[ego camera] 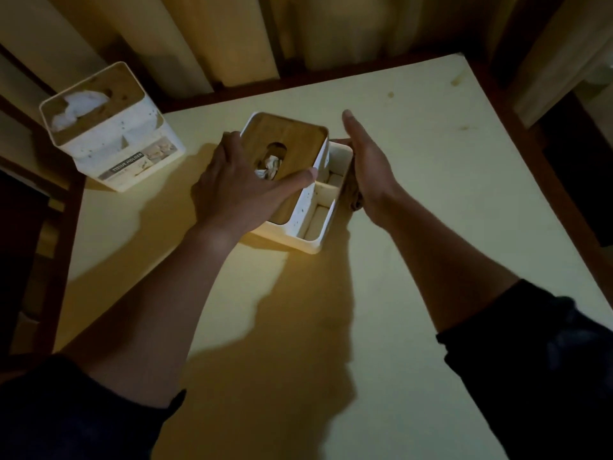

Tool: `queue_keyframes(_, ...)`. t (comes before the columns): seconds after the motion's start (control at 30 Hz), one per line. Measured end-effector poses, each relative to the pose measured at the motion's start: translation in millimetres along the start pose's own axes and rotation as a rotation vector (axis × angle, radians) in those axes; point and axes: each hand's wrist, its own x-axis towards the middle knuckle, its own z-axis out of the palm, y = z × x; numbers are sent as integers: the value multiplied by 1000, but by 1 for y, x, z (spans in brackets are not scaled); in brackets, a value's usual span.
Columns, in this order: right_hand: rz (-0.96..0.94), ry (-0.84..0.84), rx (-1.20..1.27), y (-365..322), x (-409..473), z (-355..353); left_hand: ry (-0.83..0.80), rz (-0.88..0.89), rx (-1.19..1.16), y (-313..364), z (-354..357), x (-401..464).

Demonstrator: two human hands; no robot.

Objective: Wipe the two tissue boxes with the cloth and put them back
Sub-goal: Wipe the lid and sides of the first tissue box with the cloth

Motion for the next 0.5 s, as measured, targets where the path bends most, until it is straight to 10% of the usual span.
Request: queue_keyframes(0.5, -238, 332, 39, 74, -139, 89, 0, 45, 10, -3, -1, 1)
